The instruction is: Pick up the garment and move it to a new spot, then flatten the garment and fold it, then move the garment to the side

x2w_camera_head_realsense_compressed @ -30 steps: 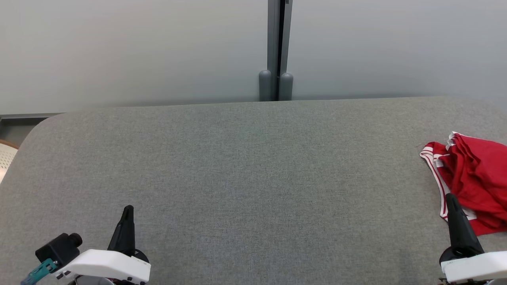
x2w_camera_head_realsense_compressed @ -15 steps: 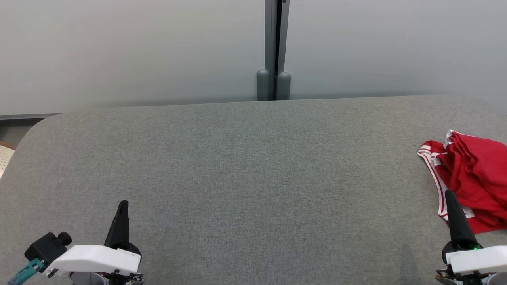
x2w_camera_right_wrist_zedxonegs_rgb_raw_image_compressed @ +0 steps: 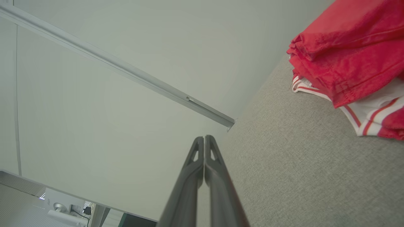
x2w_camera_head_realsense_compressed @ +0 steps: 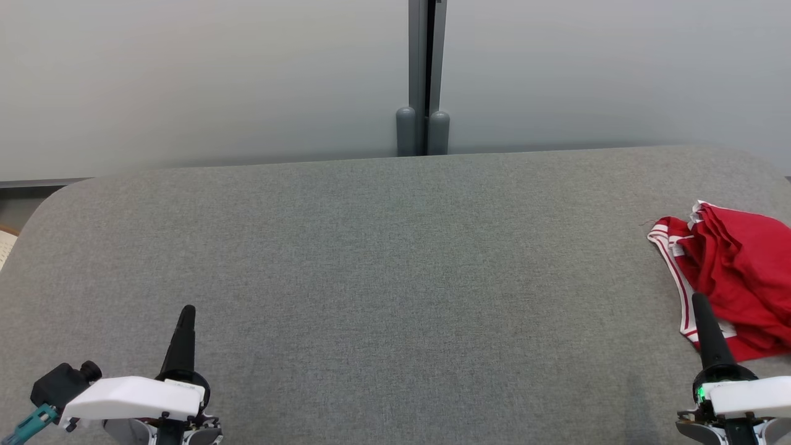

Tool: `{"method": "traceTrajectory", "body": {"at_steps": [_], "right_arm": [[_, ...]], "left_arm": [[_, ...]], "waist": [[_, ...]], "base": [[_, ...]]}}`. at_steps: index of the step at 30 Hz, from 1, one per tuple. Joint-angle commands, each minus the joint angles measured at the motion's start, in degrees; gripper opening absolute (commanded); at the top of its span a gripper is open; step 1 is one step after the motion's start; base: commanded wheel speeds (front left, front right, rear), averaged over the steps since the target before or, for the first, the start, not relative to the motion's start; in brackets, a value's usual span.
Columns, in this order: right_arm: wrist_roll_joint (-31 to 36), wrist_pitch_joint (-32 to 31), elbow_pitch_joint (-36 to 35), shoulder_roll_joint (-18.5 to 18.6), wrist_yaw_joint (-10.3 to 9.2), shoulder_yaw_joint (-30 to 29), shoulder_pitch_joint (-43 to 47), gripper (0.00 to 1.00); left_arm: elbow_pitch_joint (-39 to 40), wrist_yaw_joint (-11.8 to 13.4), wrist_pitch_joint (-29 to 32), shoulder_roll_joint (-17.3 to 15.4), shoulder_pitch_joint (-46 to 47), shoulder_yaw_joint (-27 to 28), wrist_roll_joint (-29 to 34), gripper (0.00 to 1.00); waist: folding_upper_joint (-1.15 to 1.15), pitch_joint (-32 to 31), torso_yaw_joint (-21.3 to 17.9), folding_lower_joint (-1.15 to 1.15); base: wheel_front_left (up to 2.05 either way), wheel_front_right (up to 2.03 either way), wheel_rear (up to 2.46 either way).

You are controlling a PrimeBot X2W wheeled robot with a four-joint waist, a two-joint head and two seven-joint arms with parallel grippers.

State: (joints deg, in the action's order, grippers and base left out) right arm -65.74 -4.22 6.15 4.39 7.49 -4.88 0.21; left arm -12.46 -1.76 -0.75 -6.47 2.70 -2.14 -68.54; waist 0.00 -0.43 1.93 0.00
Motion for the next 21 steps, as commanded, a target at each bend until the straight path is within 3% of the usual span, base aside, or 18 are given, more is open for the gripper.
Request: {"method": "traceTrajectory", "body": {"at_steps": [1,21], "right_arm": [[-1.29,-0.25,-0.26,0.15,0.03,-0.14,-1.11,0.00],[-11.73,-0.92,3.12,-0.30,0.02,-0.54,-3.35,0.00]], "left_arm": [[0.33,-0.54,0.17,-0.20,1.37,0.67,-1.13,0.00],[-0.41,-2.73,2.84,1.03,2.42,3.66,-10.51,0.00]], "waist": [[0.00,0.01,-0.02,0.00],[0.00,0.21,-0.68,0.00]], "base": [[0.00,0.00,0.00],[0.00,0.00,0.00]]}}
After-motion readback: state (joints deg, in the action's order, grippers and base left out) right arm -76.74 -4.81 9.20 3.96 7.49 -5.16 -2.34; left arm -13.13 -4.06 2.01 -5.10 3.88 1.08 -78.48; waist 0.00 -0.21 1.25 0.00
